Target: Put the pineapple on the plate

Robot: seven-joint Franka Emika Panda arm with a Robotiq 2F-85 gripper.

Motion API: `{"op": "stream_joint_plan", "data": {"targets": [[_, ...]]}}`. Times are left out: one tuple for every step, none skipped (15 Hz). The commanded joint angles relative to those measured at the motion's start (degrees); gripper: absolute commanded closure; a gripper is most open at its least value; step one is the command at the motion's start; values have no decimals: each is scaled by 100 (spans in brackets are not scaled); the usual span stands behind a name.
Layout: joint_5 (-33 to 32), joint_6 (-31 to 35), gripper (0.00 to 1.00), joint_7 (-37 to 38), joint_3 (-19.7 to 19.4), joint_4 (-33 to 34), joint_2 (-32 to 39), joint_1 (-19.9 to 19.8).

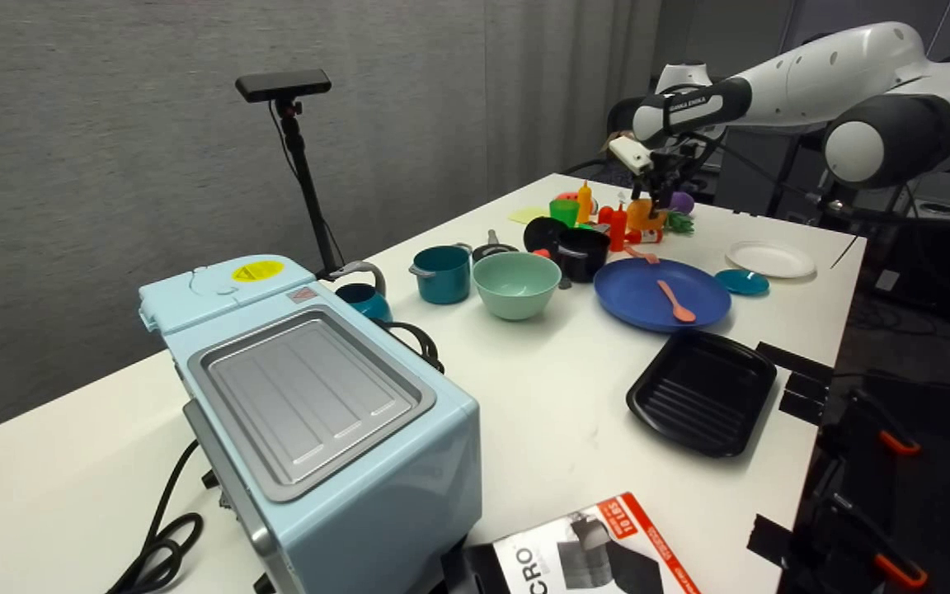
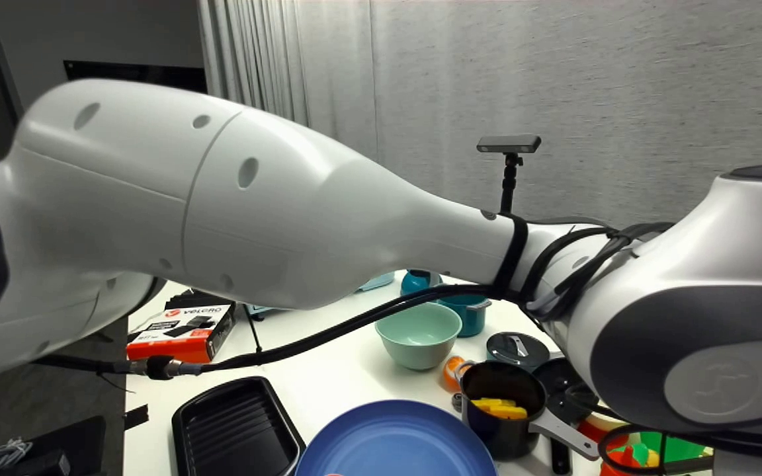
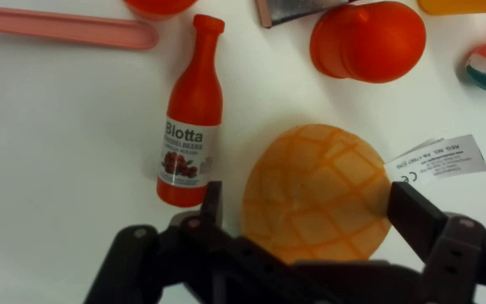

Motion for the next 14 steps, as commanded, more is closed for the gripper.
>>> {"op": "stream_joint_plan", "data": {"targets": [[-37, -280, 0, -5, -5, 594, 341, -98], [-76, -225, 0, 7, -42, 652, 390, -89], [-103, -168, 0, 26, -70, 715, 436, -80], [-125, -117, 2, 15, -83, 786, 483, -74], [-166, -82, 26, 11, -103, 857, 534, -61], [-214, -66, 27, 8, -117, 927, 579, -48], [-247, -79, 31, 2, -112, 995, 617, -49], [-289, -72, 40, 0, -115, 1062, 662, -46], [-300, 39, 47, -18, -151, 882, 577, -1], [-328, 58, 55, -15, -159, 904, 601, 4], [-350, 77, 64, -14, -168, 908, 612, 10], [-369, 92, 72, -21, -175, 909, 620, 13], [-383, 103, 78, -25, -181, 912, 626, 12], [-388, 101, 86, -37, -183, 911, 622, 10]]}}
